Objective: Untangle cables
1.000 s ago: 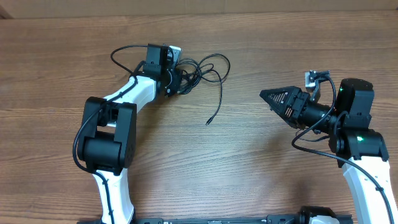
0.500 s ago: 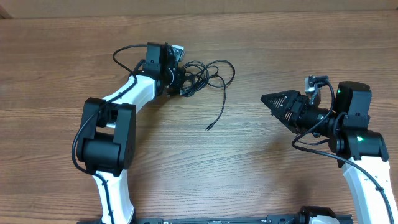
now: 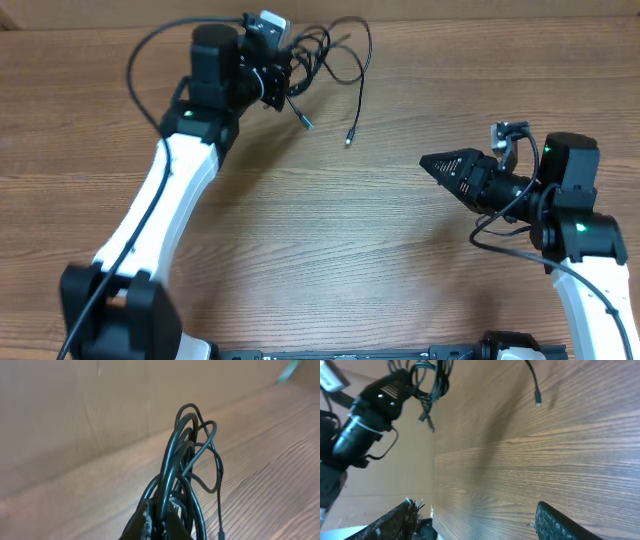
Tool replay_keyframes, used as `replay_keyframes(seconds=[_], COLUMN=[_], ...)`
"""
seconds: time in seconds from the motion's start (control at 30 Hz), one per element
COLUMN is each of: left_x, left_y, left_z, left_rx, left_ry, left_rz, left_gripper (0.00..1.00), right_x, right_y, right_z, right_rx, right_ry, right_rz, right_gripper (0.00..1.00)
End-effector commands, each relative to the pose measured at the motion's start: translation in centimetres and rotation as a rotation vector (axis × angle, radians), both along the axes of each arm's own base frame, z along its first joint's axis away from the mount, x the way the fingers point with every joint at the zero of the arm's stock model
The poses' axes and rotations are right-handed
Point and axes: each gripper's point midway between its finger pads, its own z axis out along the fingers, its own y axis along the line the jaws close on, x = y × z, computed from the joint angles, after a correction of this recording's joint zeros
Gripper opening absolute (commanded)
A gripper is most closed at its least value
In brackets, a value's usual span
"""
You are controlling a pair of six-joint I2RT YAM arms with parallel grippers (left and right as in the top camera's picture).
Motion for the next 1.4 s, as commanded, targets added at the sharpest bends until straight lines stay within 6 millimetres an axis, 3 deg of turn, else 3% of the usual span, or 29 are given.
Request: replay_keyframes(seconds=[0.0,0.13,0.27,0.53,0.8,1.1,1.37], left_x=[-2.4,-5.4,-8.5,-12.3,-14.2,-16.3,-18.1], left_y=[-2.1,-3.9,-6.2,-11.0,-14.7,-15.7,-14.8], left_z=[4.3,7.0,8.2,8.1,6.6,6.7,8.7], left_rx=[-0.04,-0.108,-0.173,-0.178,-0.095,-0.094,-0.097], left_ry=[-0.088,-0.125,-0.126,-0.119,-0.114,-0.088,-0.117], left_rz=[-0.148,-0.308,-0.489,-0.66,-0.671,-0.715,-0.721], left_gripper=[0.04,0.04,0.04,0.04,0.04,0.04,0.04], right_x=[-1.1,-2.1,-2.6,-2.5,-2.8,-1.8,-1.0], right_y=[0.2,0.1,-0.2,-0.5,0.3,-0.9,-2.0], right_z=[2.7,4.3,5.3,5.9,7.3,6.7,6.3], right_rx=[-0.009,-0.027,-0.027,0.045,0.112,0.065,0.023], right_ry=[-0.115,-0.189,-0.208,-0.14,-0.154,-0.157,-0.158], right_rz=[0.021,0.006,-0.035,-0.112,-0.073,-0.154,-0.224], right_gripper=[0.73,0.73,0.74,0.74,0.7,0.62,0.58])
